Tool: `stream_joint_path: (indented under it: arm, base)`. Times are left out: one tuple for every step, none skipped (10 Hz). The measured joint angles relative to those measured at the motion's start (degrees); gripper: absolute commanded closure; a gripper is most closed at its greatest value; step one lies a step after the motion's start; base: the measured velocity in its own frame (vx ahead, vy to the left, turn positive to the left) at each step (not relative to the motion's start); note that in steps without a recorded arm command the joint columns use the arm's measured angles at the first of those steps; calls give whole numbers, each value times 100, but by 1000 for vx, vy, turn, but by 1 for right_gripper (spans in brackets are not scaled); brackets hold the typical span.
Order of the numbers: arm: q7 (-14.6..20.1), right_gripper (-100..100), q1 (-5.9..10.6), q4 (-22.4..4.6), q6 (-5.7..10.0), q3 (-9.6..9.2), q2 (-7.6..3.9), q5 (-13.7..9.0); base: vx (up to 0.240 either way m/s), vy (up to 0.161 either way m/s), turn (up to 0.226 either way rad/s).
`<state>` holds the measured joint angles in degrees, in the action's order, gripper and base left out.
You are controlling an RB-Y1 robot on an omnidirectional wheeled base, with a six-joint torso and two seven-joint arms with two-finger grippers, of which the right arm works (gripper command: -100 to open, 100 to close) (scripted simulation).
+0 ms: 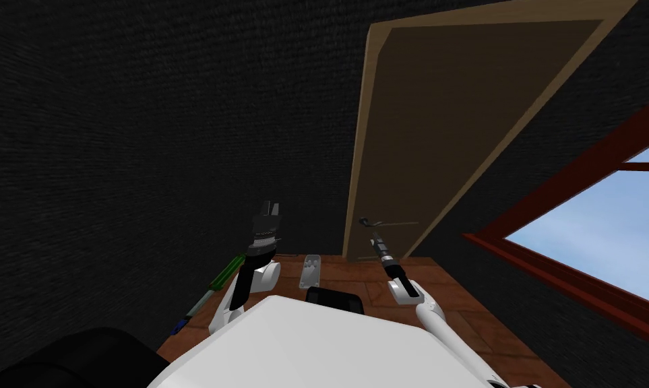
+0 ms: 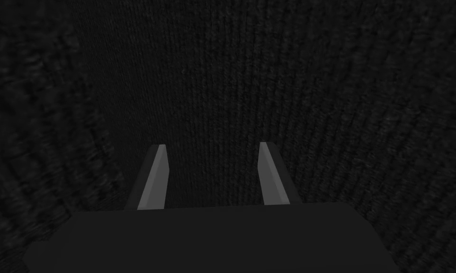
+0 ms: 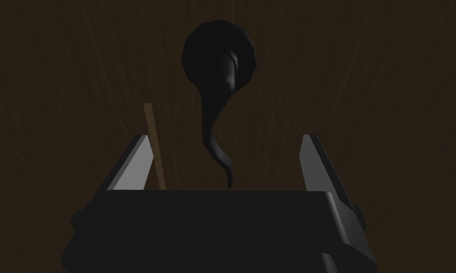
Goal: Pull the door open
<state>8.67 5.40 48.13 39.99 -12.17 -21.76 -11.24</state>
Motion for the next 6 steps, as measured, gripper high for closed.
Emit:
stream_joint_path:
  arm:
    - [-4, -100, 54, -117, 14, -18, -11, -5]
    - [-2, -100, 76, -175, 35, -27, -21, -7]
    - [3, -100, 75, -180, 39, -29, -31, -8]
    - [4, -100, 72, -176, 35, -30, -34, -8]
    - [4, -100, 70, -173, 33, -30, -34, -9]
    - [4, -100, 69, -172, 32, -30, -35, -9]
  base:
    - [24, -33, 95]
    - [-2, -4, -11]
    - [-11, 15, -45]
    - [-7, 5, -30]
    - [4, -7, 17]
    - [0, 0, 0]
